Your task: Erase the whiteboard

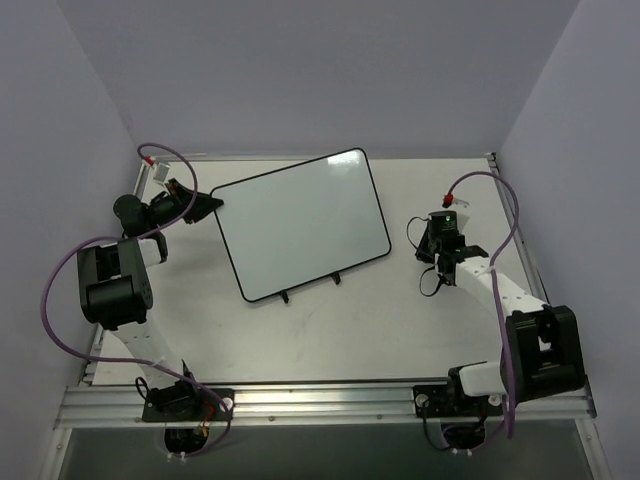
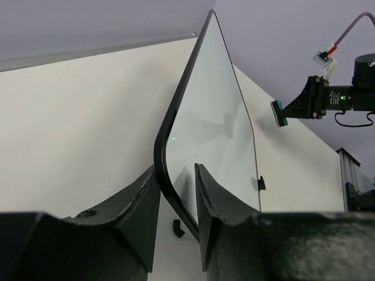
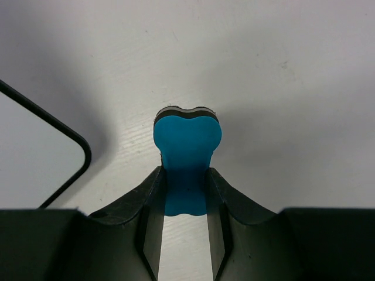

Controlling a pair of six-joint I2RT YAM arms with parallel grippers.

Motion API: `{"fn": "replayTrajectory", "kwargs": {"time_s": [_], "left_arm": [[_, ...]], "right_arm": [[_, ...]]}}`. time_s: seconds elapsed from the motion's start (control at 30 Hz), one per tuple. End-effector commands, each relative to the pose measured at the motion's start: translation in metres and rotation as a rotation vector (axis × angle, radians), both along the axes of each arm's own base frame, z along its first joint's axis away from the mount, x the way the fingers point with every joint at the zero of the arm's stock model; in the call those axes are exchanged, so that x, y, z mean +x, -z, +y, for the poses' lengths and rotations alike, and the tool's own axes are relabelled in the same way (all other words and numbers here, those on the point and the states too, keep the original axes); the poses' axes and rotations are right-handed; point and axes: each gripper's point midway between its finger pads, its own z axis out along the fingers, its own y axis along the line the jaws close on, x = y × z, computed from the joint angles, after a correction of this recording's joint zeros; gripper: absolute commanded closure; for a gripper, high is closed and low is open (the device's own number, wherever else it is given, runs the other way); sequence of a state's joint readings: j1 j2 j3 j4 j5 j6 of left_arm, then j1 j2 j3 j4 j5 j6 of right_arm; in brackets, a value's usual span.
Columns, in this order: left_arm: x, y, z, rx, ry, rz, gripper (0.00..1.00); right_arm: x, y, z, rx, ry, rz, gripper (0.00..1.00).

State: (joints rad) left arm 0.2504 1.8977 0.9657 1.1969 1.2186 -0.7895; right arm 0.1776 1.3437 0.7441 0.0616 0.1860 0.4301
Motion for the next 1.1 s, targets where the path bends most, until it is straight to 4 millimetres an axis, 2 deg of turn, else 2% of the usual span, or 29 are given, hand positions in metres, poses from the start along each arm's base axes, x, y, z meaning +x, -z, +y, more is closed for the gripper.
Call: {"fn": "replayTrajectory", "kwargs": {"time_s": [0.0,0.2,0.37,0.43,0.47,0.5,0.57,0.6,0.73,0.8,0.87,0.9,0.93,1.03,1.07], "left_arm": [[0.006,-0.025,0.013,0.072,-0.075,-0.201,0.62],[0.006,-0.026,0.013,0.070,-0.074,-0.207,0.56],[0.006,-0.028,0.013,0.060,-0.074,-0.208,0.53],[0.007,-0.030,0.015,0.060,-0.085,-0.213,0.48],[0.007,-0.031,0.017,0.060,-0.095,-0.214,0.44],[0.008,-0.030,0.019,0.057,-0.101,-0.207,0.22],[0.009,-0.032,0.022,0.053,-0.109,-0.205,0.02],[0.009,-0.033,0.023,0.051,-0.115,-0.204,0.06],[0.012,-0.037,0.032,0.052,-0.168,-0.198,0.06],[0.010,-0.041,0.035,0.059,-0.197,-0.178,0.06],[0.017,-0.042,0.045,0.091,-0.271,-0.179,0.06],[0.016,-0.053,0.048,0.110,-0.304,-0.195,0.06],[0.017,-0.047,0.053,0.139,-0.338,-0.162,0.06],[0.020,-0.058,0.071,0.193,-0.485,-0.135,0.06],[0.024,-0.062,0.084,0.208,-0.572,-0.118,0.06]], "right_arm": [[-0.010,0.018,-0.011,-0.049,0.020,0.085,1.00],[-0.009,0.040,-0.002,-0.037,-0.032,0.167,1.00],[-0.007,0.046,0.000,-0.040,-0.050,0.187,1.00],[-0.013,0.054,0.000,-0.049,-0.057,0.236,0.99],[-0.014,0.056,-0.001,-0.049,-0.058,0.246,0.99],[-0.015,0.060,0.000,-0.050,-0.062,0.260,0.99],[-0.016,0.063,0.001,-0.051,-0.069,0.272,0.97],[-0.016,0.063,0.001,-0.052,-0.070,0.275,0.96],[-0.016,0.064,0.002,-0.060,-0.077,0.278,0.89],[-0.016,0.064,0.003,-0.060,-0.078,0.279,0.80],[-0.015,0.063,0.004,-0.061,-0.082,0.273,0.71],[-0.015,0.062,0.004,-0.061,-0.086,0.272,0.68],[-0.015,0.061,0.004,-0.063,-0.086,0.269,0.64],[-0.015,0.058,0.005,-0.066,-0.087,0.258,0.52],[-0.015,0.054,0.005,-0.067,-0.086,0.247,0.45]]}}
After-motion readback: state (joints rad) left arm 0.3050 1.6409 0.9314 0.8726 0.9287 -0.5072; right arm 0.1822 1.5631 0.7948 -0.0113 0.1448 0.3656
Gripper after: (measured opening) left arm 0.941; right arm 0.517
